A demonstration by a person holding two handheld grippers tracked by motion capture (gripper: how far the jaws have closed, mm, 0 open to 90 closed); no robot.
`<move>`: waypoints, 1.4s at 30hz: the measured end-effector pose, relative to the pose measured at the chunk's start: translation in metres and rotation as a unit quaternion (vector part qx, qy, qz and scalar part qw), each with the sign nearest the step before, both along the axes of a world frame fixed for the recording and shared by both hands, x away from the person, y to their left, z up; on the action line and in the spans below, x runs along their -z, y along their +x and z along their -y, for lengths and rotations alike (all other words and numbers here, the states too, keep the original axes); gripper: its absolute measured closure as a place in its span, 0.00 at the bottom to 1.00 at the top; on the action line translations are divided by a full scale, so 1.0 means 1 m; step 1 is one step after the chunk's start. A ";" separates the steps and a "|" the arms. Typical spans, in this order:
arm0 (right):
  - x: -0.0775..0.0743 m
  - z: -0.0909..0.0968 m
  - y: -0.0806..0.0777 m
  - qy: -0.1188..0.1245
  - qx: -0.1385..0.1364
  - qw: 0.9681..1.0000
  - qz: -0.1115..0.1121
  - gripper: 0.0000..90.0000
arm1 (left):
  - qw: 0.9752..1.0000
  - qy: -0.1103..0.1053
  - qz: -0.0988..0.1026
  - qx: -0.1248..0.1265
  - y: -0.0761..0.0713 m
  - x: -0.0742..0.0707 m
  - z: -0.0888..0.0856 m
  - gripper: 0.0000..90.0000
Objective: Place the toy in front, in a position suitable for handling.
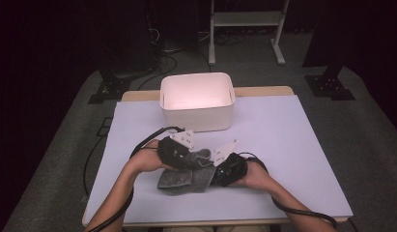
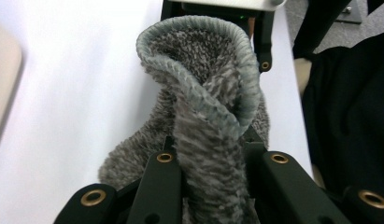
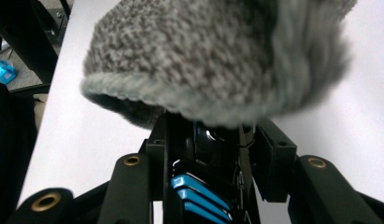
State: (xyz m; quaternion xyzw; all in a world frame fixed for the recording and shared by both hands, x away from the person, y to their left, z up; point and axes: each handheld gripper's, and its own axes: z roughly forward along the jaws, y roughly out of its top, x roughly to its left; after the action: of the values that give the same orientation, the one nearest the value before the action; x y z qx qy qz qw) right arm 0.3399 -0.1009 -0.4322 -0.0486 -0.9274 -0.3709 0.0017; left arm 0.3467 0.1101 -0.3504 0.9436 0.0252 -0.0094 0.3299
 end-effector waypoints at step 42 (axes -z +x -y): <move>0.013 0.038 -0.011 0.048 0.050 0.997 -0.020 0.70 | 0.997 0.036 0.040 0.050 -0.009 0.018 0.040 0.86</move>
State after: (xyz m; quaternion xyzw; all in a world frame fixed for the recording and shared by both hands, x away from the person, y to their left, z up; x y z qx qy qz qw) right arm 0.3292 -0.1386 -0.4450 -0.1022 -0.9049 -0.4133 0.0035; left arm 0.3376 0.0703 -0.3685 0.9545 -0.0351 0.0126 0.2959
